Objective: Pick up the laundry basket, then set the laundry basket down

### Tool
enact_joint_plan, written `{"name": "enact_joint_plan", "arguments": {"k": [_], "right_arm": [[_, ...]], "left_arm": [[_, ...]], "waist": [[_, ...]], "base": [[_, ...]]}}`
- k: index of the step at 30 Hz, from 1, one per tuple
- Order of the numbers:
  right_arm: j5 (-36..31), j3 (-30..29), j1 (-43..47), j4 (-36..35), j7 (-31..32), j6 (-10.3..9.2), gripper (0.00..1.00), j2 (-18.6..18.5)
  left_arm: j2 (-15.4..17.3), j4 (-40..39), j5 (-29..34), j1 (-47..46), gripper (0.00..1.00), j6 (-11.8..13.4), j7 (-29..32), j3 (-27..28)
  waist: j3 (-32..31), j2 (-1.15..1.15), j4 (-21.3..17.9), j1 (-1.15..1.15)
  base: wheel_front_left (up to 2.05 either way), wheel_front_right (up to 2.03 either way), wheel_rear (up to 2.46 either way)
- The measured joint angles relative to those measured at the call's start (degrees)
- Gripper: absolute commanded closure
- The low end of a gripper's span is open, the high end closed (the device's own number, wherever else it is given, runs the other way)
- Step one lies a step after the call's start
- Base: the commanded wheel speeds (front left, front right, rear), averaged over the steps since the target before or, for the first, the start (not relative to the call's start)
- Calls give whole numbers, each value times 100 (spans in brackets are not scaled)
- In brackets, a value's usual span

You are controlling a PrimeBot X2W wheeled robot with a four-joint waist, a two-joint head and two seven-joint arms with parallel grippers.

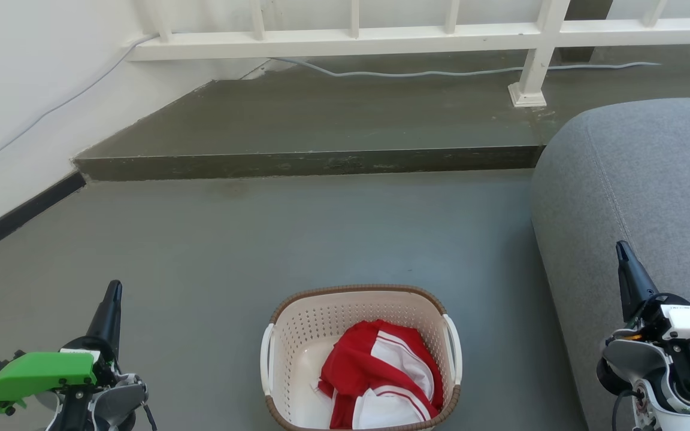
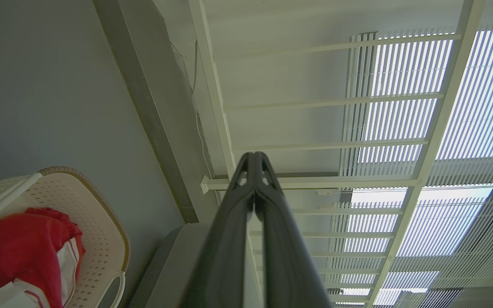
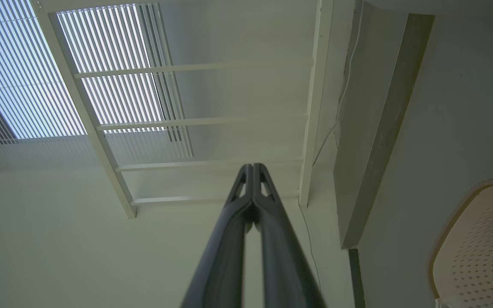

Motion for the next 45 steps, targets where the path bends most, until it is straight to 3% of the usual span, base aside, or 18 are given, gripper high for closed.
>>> {"name": "enact_joint_plan", "arguments": {"k": [45], "right_arm": [[1, 1, 0, -13, 0, 0, 100, 1]], "left_arm": [[-2, -9, 0, 0, 100, 0, 1, 8]], "waist": [[1, 0, 0, 0]], "base": [[0, 0, 0]]}}
